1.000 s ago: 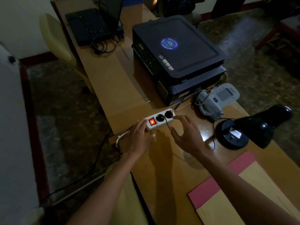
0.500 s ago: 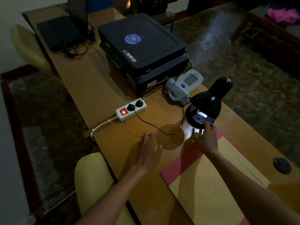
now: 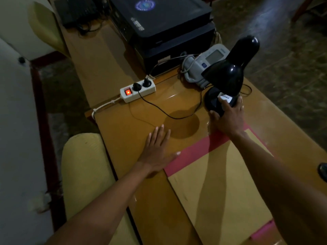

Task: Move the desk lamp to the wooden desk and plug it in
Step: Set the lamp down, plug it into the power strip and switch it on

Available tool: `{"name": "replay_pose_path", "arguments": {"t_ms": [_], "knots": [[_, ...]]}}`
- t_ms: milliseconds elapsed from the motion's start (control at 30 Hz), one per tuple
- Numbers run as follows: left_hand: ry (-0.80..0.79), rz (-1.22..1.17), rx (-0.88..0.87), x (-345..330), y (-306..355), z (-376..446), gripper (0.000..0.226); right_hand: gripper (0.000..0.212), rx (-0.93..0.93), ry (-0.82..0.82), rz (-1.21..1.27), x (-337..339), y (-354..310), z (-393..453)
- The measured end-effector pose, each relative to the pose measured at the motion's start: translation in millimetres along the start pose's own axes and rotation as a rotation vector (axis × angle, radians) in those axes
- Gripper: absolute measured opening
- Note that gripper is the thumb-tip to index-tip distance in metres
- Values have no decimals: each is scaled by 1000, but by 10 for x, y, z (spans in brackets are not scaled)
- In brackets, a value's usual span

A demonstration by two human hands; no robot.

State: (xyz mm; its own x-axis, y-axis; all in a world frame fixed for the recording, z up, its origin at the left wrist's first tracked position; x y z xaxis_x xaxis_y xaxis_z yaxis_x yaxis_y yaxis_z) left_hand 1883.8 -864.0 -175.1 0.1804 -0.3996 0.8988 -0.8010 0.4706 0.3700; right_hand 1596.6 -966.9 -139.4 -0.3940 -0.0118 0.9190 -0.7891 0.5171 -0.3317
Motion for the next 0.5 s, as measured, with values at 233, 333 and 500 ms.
{"name": "replay_pose_path", "arguments": {"t_ms": [233,333,500], "knots": [[-75,0,26,32,14,19,97,63,178,-60,43,91,146,248],[-95,-5,30,43,22,19,98,62,185,-75,35,89,141,260],[-98,8,28,48,32,14,98,63,149,-63,12,99,120,221]]}}
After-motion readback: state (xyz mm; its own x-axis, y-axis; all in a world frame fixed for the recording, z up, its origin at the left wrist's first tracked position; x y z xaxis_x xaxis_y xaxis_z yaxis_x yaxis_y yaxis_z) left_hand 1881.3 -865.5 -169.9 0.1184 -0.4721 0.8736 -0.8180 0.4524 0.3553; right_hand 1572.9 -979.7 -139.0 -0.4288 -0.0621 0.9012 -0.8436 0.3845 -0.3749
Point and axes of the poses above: each hand's wrist, its own z-axis towards the middle knuckle, its own x-axis out of the back of the hand, y = z × x, the point moved 4 cm from there along z, towards the middle knuckle, and after that the axes turned 15 degrees about -x, right-handed, at the moved point
